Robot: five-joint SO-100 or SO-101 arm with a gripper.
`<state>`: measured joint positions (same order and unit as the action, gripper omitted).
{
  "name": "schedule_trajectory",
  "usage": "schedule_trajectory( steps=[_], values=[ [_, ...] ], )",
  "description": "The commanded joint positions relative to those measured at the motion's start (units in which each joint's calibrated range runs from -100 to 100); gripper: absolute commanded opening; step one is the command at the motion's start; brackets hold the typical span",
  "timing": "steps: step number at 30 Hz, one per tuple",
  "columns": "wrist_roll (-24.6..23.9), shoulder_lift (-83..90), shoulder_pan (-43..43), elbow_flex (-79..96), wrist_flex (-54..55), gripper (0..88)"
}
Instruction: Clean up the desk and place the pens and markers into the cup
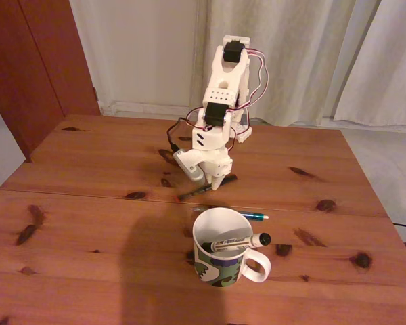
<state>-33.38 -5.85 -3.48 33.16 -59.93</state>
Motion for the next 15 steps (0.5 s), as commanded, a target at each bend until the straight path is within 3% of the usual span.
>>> schedule_trajectory(
  steps=[1,15],
  values=[
    [0.4,2.2,0.4,-0.8,0.4,1.0],
    [-4.8,2.9,0.6,-17.4,1.1,1.1]
  ],
)
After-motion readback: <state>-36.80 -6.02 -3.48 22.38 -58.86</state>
